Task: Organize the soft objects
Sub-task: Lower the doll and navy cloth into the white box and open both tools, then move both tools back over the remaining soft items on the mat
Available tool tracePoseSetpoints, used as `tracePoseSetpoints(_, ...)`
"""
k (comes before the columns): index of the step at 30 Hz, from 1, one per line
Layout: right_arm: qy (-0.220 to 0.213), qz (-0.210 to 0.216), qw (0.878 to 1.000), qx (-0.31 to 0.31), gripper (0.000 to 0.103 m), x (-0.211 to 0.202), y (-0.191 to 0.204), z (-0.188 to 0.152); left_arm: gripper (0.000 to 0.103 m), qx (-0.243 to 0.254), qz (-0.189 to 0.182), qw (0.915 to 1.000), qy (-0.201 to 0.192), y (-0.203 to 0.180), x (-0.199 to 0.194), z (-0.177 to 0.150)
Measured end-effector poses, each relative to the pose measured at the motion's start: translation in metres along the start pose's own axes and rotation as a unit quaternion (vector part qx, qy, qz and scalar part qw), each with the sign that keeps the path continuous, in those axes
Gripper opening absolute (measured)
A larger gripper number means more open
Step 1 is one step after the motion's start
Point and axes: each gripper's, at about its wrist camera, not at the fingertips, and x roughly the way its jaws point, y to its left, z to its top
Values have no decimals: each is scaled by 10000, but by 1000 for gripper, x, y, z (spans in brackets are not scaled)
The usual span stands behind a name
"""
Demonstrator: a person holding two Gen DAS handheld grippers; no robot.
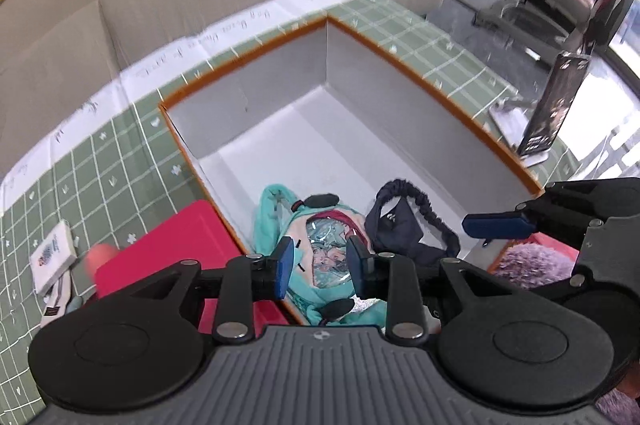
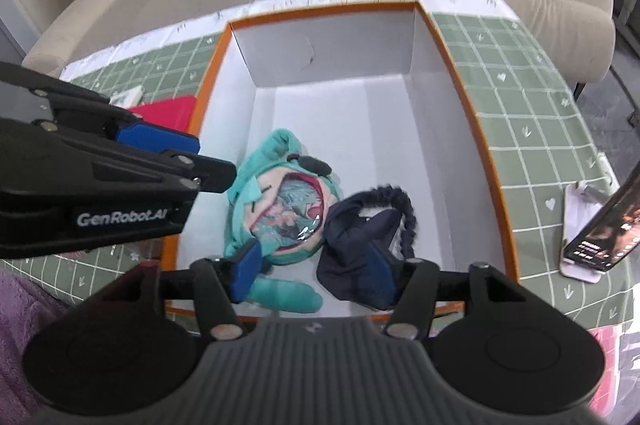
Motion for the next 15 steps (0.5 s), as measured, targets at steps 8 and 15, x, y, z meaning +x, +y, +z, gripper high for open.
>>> tracePoseSetpoints(8, -473, 27, 9989, 37, 67, -39, 17, -15, 35, -89, -124, 9974, -708, 1, -55, -29)
tracePoseSetpoints(15, -691, 126, 9975, 1, 69, -61, 40, -39, 35, -107, -323, 9911, -1289, 3, -86, -63)
